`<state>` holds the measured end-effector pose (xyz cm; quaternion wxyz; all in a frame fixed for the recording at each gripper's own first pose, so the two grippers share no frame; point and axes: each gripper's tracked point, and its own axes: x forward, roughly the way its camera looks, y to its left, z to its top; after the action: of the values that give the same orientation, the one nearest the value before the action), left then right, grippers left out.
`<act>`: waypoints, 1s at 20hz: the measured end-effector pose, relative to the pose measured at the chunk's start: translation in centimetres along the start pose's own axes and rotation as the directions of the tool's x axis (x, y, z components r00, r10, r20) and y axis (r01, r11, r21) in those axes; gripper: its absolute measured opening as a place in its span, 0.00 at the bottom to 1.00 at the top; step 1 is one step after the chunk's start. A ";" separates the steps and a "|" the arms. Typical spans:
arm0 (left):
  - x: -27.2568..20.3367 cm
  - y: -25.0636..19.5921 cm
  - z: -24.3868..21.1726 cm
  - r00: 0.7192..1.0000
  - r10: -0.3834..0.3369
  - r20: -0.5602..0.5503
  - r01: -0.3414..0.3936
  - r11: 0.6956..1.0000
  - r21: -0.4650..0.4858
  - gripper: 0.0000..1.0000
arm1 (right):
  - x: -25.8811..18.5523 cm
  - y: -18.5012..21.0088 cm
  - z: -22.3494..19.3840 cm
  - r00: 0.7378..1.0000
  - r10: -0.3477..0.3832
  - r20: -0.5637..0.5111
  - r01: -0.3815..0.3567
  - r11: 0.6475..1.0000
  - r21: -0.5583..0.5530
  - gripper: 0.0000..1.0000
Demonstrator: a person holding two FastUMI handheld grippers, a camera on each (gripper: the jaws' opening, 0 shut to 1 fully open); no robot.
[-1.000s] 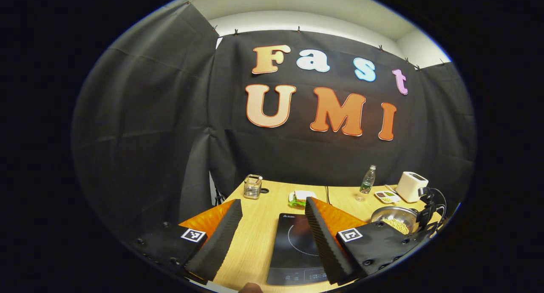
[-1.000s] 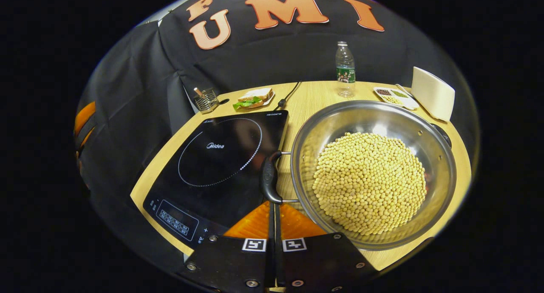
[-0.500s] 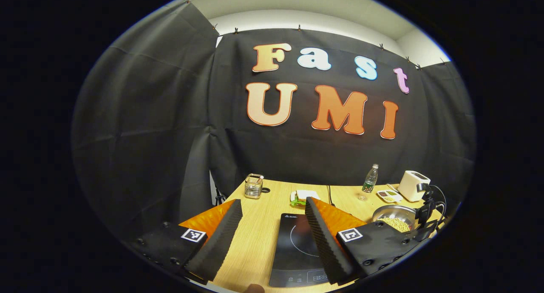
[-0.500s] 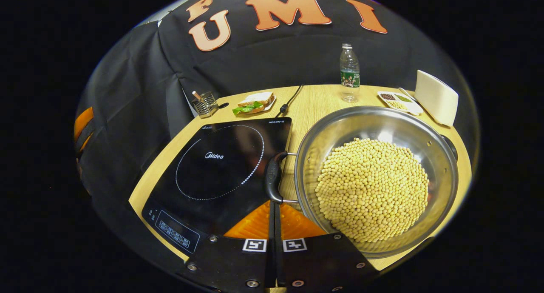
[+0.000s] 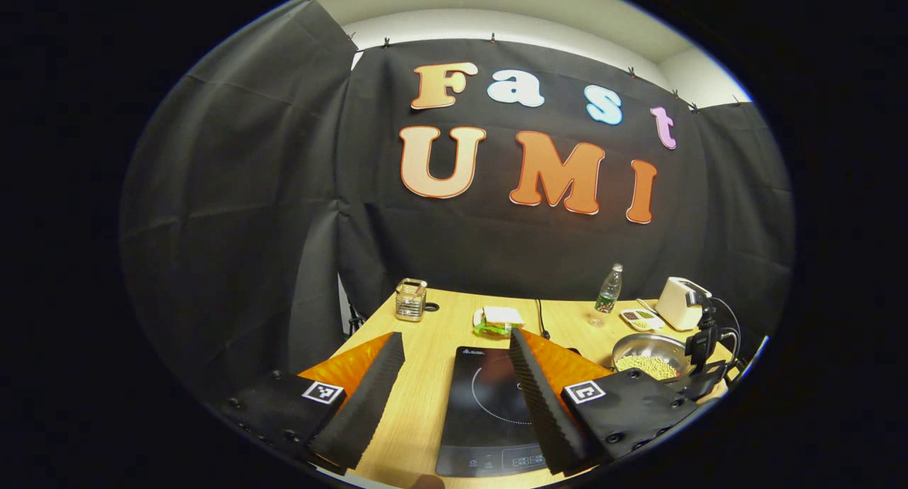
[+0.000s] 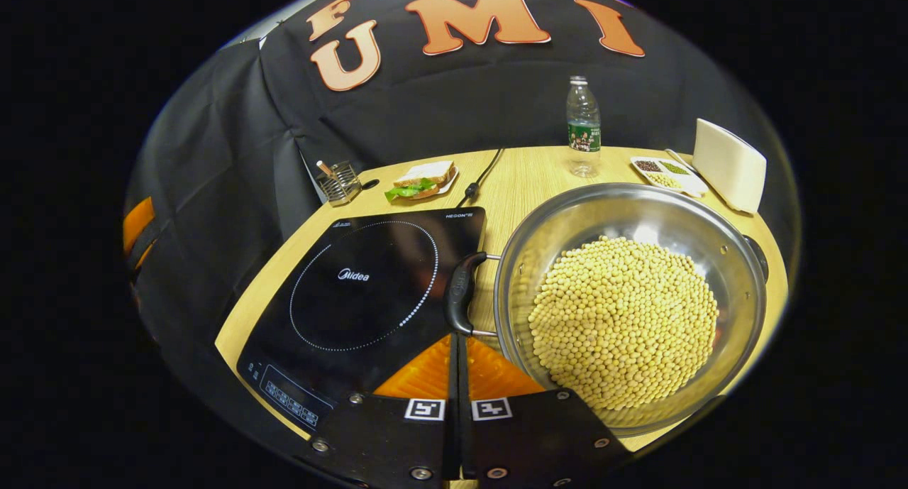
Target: First push the handle of the pot to place it horizontally, then grasp the pot with both hands and set it on the induction cooktop.
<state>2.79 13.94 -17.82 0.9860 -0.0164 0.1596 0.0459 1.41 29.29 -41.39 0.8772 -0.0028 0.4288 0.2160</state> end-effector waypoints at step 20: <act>2.6 -17.2 -5.3 0.964 -0.232 -0.126 0.242 0.968 0.066 0.98 | -11.7 -10.4 4.8 0.967 -0.093 0.238 0.083 0.995 0.052 0.11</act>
<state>5.27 -3.19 -23.40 0.9732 0.0020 0.2156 -0.0800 2.69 16.37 -31.47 0.9313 0.0224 0.3233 0.1666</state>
